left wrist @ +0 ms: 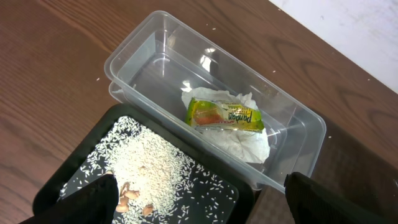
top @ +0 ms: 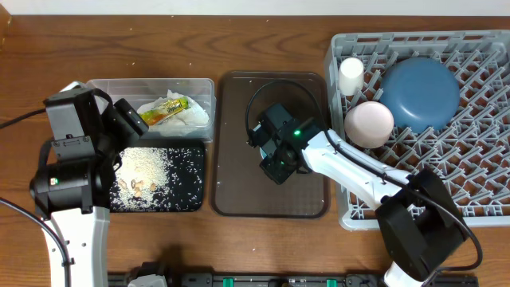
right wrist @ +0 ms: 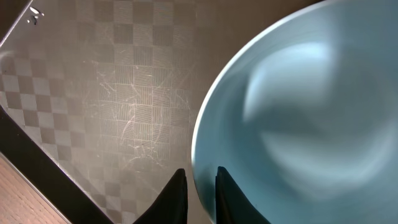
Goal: Sort waste into correct bins and load items into the dishwasher rack
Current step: 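Grip the light-blue bowl rim with the right gripper, then lift the light-blue bowl and carry it to the rack's front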
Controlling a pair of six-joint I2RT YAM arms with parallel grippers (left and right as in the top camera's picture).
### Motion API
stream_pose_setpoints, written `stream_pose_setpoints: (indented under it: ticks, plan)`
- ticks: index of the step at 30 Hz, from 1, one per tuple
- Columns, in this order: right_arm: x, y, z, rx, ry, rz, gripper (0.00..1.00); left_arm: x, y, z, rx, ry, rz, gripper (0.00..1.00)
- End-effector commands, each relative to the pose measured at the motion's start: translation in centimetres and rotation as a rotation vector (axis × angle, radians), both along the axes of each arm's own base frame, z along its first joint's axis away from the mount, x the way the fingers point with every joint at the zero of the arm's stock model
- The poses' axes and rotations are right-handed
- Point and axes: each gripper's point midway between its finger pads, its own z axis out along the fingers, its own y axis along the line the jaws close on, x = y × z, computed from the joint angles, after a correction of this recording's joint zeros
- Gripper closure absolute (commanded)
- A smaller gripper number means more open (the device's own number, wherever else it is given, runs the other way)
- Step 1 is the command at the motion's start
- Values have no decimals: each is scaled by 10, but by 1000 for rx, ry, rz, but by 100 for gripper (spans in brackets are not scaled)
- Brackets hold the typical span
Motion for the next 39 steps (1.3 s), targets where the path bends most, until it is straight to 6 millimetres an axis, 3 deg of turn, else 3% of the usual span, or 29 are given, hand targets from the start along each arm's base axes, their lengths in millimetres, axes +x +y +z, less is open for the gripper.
stream_pose_setpoints:
  ticks: [1,20,22,23,26,28,32,36,39]
  plan:
    - [-5,-1,-4,-11,10,3,85,0,4,3,13,-3,10,12]
    - [0,-7,-7,-46,-22,-7,88,0,4,3,13,-3,10,12]
    - [0,-8,-7,-47,-20,-7,91,0,4,3,13,-3,9,12]
    - [-1,-7,-7,-42,-16,-6,99,0,4,3,13,-3,10,12]
    - [-5,3,0,13,8,6,99,0,4,3,13,-3,10,12]
    - [-7,15,14,84,24,21,99,0,4,3,13,-3,9,12]
    - [-2,29,71,233,-20,-4,99,0,4,3,13,-3,10,12]
    - [-2,16,149,372,-85,-86,99,0,4,3,13,-3,10,12]
    - [-15,-10,205,489,-105,-171,99,0,4,3,13,-3,10,12]
